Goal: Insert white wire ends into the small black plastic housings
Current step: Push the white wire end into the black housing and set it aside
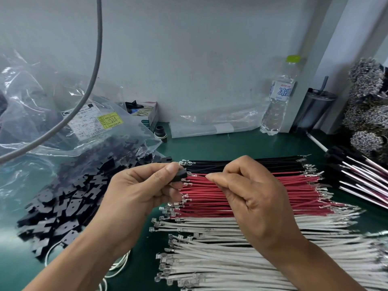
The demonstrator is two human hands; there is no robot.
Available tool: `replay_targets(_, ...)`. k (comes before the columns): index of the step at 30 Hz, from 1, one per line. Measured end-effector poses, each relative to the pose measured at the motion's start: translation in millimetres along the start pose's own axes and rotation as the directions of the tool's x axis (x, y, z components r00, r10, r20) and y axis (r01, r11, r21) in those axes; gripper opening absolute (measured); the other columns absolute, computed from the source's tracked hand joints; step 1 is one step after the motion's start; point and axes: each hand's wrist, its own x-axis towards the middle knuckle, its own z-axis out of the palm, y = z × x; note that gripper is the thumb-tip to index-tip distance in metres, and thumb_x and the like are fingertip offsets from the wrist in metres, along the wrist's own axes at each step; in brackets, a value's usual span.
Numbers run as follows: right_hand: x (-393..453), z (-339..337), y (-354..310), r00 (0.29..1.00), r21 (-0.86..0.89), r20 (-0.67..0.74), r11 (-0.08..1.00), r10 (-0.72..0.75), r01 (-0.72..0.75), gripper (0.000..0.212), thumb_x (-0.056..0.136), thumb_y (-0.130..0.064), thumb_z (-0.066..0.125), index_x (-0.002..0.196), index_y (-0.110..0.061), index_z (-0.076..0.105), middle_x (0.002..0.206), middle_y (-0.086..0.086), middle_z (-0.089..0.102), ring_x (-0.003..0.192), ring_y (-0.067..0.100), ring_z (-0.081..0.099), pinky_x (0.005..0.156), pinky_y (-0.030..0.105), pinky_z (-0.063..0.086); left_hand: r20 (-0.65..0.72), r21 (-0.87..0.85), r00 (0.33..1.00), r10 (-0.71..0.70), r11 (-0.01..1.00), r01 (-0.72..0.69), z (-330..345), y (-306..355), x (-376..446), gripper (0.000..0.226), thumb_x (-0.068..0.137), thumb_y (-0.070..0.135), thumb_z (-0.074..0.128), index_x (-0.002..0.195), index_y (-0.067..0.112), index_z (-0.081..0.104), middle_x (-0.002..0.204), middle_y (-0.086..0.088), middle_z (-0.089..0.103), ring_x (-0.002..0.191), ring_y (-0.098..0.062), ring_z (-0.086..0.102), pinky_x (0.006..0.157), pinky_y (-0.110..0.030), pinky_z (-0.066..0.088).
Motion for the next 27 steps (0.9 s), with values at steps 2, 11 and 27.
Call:
replay_targets(2, 1.3, -1.4, 0.5, 0.999, -0.049, 0.015, 0.998, -0.039, 0.040, 0.023, 0.090, -0.003, 0.066, 0.109, -0.010, 0.078, 0.084, 0.002, 0.059, 0.074, 0.019, 0.057, 0.060, 0.034, 0.051, 0.004, 0.017, 1.000, 0.003, 1.000, -0.003, -0.3, 1.7, -0.9, 0.046, 0.068, 0.042, 0.085, 0.097, 0.006, 0.081, 0.083, -0.016, 0.076, 0.067, -0.023, 0.068, 0.067, -0.025, 0.058)
replay_targets(11, 1.0, -5.8, 2.3, 0.990, 0.032, 0.140, 0.999, -0.026, 0.022, 0.019, 0.093, -0.003, 0.069, 0.106, -0.013, 0.078, 0.087, -0.006, 0.058, 0.078, 0.010, 0.055, 0.065, 0.025, 0.050, -0.001, 0.165, 0.997, 0.071, 0.984, -0.070, 2.5, 8.8, -5.1, 0.027, 0.069, 0.028, 0.081, 0.088, 0.009, 0.083, 0.080, -0.019, 0.076, 0.063, -0.024, 0.069, 0.064, -0.024, 0.060)
replay_targets(27, 4.7, -10.7, -0.5, 0.986, 0.009, 0.165, 0.999, -0.037, 0.036, 0.025, 0.095, -0.010, 0.064, 0.113, -0.021, 0.078, 0.083, -0.006, 0.053, 0.074, 0.011, 0.050, 0.057, 0.033, 0.049, -0.010, 0.116, 1.000, -0.013, 0.993, 0.015, 2.2, 10.2, -4.7, 0.032, 0.068, 0.030, 0.080, 0.087, 0.004, 0.082, 0.079, -0.020, 0.075, 0.063, -0.022, 0.067, 0.067, -0.024, 0.059)
